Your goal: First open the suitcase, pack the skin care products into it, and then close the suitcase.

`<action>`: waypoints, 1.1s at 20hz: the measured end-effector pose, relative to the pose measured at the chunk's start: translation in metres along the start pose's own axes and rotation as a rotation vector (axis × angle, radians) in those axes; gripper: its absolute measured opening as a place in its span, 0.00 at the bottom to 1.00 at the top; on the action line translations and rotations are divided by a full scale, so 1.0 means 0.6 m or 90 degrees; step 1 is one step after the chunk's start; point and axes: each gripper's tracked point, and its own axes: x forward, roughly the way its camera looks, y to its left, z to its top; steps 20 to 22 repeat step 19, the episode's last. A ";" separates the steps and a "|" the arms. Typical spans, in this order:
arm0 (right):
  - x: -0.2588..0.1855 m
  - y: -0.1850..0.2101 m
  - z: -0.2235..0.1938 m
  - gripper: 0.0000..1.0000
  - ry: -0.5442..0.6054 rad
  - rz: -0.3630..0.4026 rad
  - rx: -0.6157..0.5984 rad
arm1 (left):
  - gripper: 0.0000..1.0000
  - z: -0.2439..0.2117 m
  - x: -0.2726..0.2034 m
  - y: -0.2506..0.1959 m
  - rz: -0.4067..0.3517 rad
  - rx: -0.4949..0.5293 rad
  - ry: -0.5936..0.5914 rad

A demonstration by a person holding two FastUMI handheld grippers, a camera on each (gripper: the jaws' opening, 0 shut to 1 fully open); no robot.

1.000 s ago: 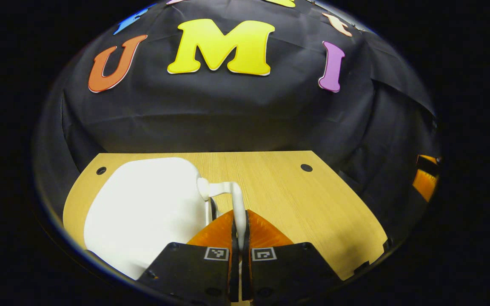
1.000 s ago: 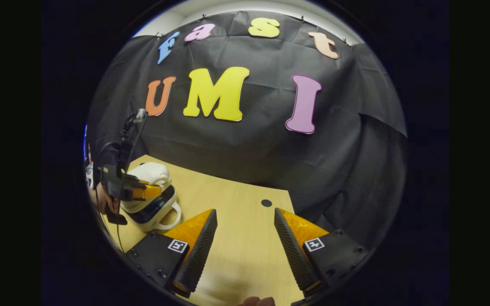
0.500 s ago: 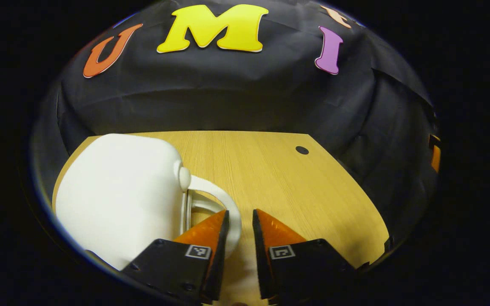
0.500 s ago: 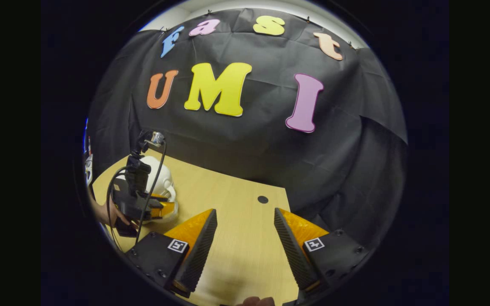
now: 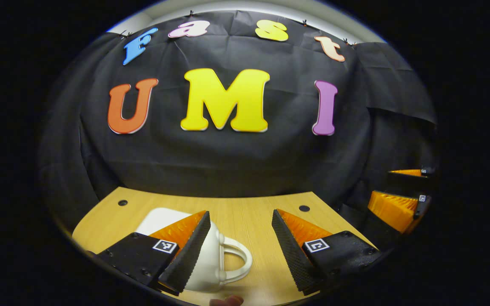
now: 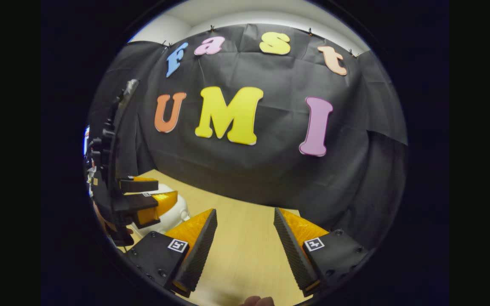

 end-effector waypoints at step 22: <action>0.012 0.204 0.149 0.80 -0.157 -0.014 0.039 | 0.94 0.158 -0.128 0.206 0.106 0.008 -0.143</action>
